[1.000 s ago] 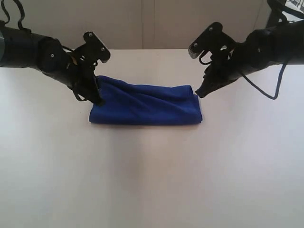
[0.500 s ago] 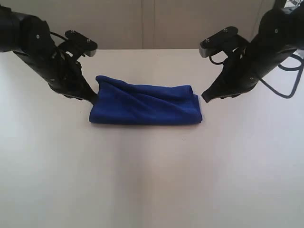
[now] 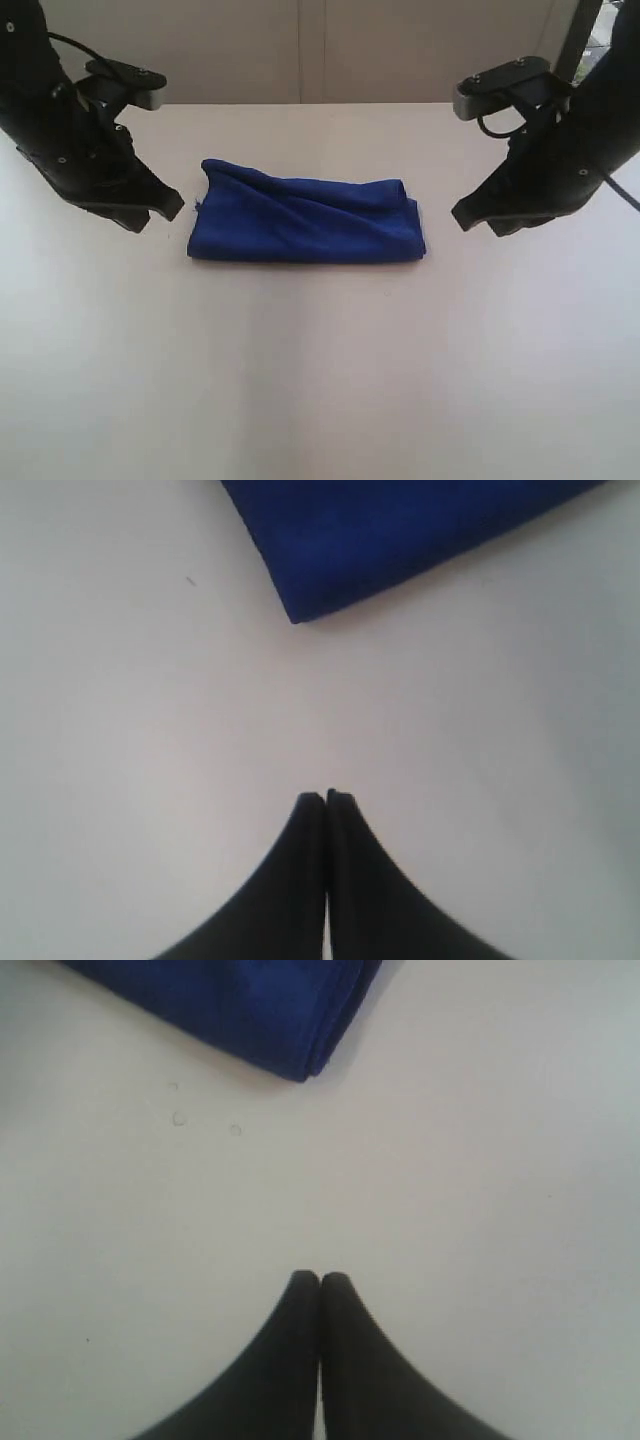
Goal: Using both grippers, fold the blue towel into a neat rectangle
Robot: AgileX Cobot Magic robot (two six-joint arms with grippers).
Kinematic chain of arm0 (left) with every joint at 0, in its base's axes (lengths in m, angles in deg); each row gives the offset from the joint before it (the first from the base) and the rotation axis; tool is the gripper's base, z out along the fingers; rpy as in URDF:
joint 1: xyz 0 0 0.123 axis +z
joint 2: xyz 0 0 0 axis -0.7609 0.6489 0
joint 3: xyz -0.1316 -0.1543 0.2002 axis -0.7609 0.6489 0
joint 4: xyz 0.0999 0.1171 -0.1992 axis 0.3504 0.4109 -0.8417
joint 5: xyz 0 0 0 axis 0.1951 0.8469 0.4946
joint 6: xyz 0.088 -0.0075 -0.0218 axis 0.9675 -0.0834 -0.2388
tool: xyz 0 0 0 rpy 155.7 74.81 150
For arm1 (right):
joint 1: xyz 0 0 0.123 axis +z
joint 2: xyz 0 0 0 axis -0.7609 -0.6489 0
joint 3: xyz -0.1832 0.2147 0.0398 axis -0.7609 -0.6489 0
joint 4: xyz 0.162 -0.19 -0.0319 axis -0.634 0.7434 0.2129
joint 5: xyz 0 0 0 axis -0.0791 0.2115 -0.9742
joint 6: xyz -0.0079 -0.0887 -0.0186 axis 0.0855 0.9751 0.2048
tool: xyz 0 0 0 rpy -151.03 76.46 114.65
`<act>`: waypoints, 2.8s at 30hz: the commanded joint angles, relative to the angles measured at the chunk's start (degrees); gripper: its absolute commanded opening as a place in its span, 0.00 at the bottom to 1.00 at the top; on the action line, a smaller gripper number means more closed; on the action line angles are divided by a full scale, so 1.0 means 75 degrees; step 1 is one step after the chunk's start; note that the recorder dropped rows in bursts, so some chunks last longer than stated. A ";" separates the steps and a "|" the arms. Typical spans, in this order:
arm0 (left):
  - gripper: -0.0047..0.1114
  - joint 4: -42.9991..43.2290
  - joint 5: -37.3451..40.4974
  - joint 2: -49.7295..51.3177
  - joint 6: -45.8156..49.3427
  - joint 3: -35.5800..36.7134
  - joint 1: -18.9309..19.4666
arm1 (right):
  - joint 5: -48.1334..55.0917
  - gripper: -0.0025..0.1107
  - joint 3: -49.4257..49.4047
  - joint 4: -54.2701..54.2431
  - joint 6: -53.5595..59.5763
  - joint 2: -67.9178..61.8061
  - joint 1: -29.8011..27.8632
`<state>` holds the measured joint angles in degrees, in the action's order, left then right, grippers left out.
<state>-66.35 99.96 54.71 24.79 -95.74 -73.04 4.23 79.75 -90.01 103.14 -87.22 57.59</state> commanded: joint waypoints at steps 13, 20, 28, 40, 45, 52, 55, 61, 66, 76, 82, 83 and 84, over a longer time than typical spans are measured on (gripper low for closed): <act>0.04 -0.1129 -0.2391 0.1812 0.0173 -0.0453 0.0051 | -0.1909 0.02 0.0519 -0.1434 -0.0105 -0.2050 -0.0053; 0.04 -0.1129 -0.2412 0.2803 0.0322 -0.1333 0.0068 | -0.2279 0.02 0.1200 -0.2021 0.0260 -0.2986 -0.0053; 0.04 -0.1113 -0.2412 0.3395 0.0376 -0.1839 0.0068 | -0.2360 0.02 0.1869 -0.2858 0.0702 -0.3820 -0.0053; 0.04 -0.0957 -0.1472 0.3802 0.0599 -0.1839 0.0068 | -0.1352 0.02 0.1887 -0.2692 0.0882 -0.4131 -0.0008; 0.04 -0.0707 -0.0800 0.3879 0.0599 -0.1823 0.0068 | -0.1000 0.02 0.1887 -0.2439 0.0882 -0.4131 -0.0008; 0.04 -0.0166 -0.0170 0.3879 0.0759 -0.1823 0.0068 | -0.0803 0.02 0.1872 -0.1535 0.0634 -0.4131 -0.0008; 0.04 -0.0166 -0.0218 0.3865 0.0792 -0.1837 0.0068 | -0.0803 0.02 0.1872 -0.1520 0.0634 -0.4015 -0.0008; 0.04 -0.0196 -0.0417 0.3459 0.0959 -0.1852 0.0068 | -0.1016 0.02 0.1969 -0.1731 0.0655 -0.3337 -0.0008; 0.04 -0.0369 -0.0576 0.3232 0.0959 -0.1852 0.0068 | -0.1528 0.02 0.1969 -0.2443 0.1311 -0.3382 0.0027; 0.04 -0.0396 -0.0627 0.3279 0.0973 -0.1838 0.0051 | -0.2362 0.02 0.2068 -0.3203 0.2100 -0.3916 0.0264; 0.04 -0.0396 -0.0638 0.3339 0.0988 -0.1838 0.0051 | -0.2566 0.02 0.2068 -0.3580 0.2286 -0.4291 0.0297; 0.04 -0.0396 -0.0638 0.3339 0.0988 -0.1838 0.0051 | -0.2733 0.02 0.2068 -0.3614 0.2287 -0.4357 0.0297; 0.04 -0.0396 -0.0624 0.3339 0.0988 -0.1838 0.0051 | -0.2945 0.02 0.2072 -0.3691 0.2287 -0.4380 0.0297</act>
<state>-68.44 94.62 79.58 32.05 -109.97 -72.77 -14.63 95.10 -116.15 119.19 -119.45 59.75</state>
